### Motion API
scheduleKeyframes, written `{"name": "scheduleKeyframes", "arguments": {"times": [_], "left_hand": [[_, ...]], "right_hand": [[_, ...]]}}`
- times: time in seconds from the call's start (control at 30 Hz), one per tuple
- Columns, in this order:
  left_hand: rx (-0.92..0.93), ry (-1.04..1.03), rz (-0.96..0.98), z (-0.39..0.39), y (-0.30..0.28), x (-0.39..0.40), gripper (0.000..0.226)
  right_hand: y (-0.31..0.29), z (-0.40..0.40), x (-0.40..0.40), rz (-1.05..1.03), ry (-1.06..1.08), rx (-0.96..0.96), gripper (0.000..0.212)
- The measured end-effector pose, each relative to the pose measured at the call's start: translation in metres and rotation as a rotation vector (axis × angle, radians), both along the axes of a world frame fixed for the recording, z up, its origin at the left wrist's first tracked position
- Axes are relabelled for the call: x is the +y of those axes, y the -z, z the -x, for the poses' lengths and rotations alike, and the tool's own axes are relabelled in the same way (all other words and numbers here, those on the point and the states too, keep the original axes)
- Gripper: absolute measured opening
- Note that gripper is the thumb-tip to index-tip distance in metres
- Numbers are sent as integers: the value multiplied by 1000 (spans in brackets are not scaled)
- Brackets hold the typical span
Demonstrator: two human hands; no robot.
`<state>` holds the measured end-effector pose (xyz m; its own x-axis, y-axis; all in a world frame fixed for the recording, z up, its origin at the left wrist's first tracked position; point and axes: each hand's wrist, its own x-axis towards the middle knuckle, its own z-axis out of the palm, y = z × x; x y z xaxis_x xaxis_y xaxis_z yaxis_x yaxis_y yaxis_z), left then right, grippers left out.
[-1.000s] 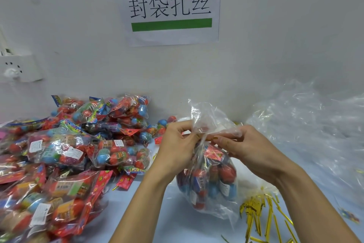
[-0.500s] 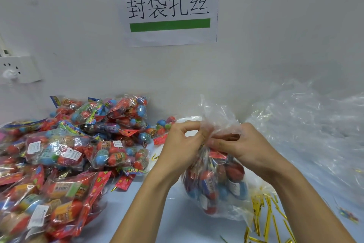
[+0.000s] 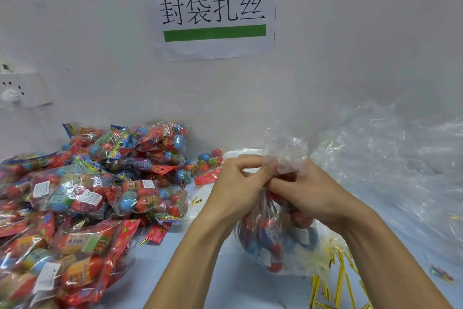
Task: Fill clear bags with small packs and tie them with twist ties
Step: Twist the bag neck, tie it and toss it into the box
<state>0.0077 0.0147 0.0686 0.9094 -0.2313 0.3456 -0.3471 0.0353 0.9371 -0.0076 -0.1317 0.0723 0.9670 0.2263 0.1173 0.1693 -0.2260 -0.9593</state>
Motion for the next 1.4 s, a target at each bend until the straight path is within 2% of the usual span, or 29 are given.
{"name": "scheduleKeyframes", "arguments": {"times": [0.1,0.17,0.23,0.27,0.33,0.4,0.57,0.73,0.97,1.07,1.23,1.33,1.4], "left_hand": [[13,89,-55,-3,1,6,18],[82,137,-21,-6,1,13,34],[166,85,59,-10,1,20,43],[156,32,55,-10,0,24,40],[79,-69,-72,-10,-1,30,30],[29,-122,-203,-9,-2,34,36],[4,-101,-408,-5,-9,37,21],[1,-18,-422,1,-12,32,1],[-31,-142,-439,-1,-9,19,11],[-5,-186,-428,-1,-9,17,10],[-69,-296,-555,-1,-10,12,13],[-137,-352,-626,-2,-9,7,6],[-175,-395,-682,-3,-6,5,6]], "right_hand": [[1,0,-2,-22,-5,22,21],[2,0,-4,-60,20,55,16],[3,1,-4,-91,51,52,19],[3,1,-4,-94,64,17,19],[3,1,-4,-92,73,-43,18],[5,-1,-5,-84,71,-53,17],[8,-4,-5,-118,105,-47,17],[8,-4,-5,-151,103,-21,20],[9,-6,-7,-45,137,-100,19],[12,-9,-8,-70,124,-96,15],[12,-8,-4,3,138,-174,23],[12,-8,-3,52,141,-245,31],[13,-9,-1,98,153,-275,29]]}}
